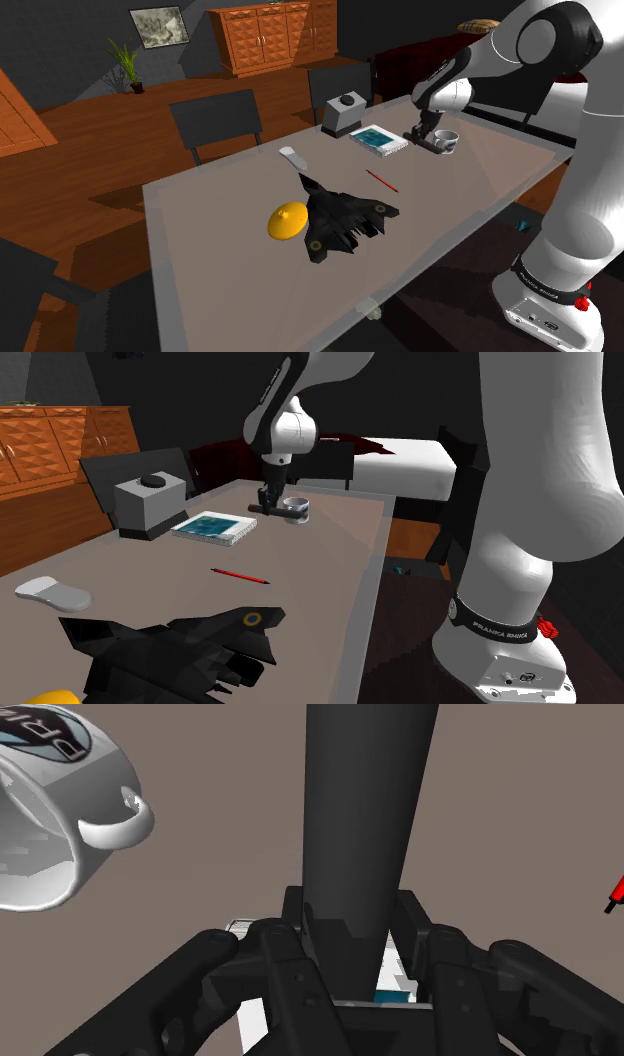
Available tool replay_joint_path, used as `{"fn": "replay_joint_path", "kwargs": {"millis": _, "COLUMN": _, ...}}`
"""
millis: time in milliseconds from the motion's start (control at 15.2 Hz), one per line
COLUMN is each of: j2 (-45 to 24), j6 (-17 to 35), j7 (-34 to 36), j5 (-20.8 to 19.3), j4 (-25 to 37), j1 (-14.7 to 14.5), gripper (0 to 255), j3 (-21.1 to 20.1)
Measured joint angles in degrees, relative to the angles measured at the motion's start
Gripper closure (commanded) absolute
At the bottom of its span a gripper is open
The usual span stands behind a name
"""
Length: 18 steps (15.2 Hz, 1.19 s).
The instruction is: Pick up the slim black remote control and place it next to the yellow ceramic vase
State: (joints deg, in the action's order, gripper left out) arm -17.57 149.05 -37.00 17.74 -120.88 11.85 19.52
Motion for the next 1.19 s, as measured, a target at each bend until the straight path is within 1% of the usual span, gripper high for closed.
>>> {"fn": "replay_joint_path", "kwargs": {"millis": 528, "j2": 3.88, "j6": -4.88, "j7": 2.82, "j5": -3.48, "j4": 1.38, "j1": -1.17, "gripper": 255, "j3": 1.56}}
{"fn": "replay_joint_path", "kwargs": {"millis": 660, "j2": 6.04, "j6": -4.39, "j7": 4.56, "j5": -4.88, "j4": -0.99, "j1": -2.32, "gripper": 255, "j3": 1.74}}
{"fn": "replay_joint_path", "kwargs": {"millis": 924, "j2": 10.47, "j6": -2.05, "j7": 11.11, "j5": -8.76, "j4": -6.97, "j1": -6.03, "gripper": 255, "j3": 1.13}}
{"fn": "replay_joint_path", "kwargs": {"millis": 1056, "j2": 14.21, "j6": -1.54, "j7": 15.84, "j5": -12.04, "j4": -10.72, "j1": -8.07, "gripper": 255, "j3": 0.67}}
{"fn": "replay_joint_path", "kwargs": {"millis": 1188, "j2": 16.61, "j6": -0.41, "j7": 19.49, "j5": -14.29, "j4": -13.98, "j1": -9.34, "gripper": 255, "j3": -0.09}}
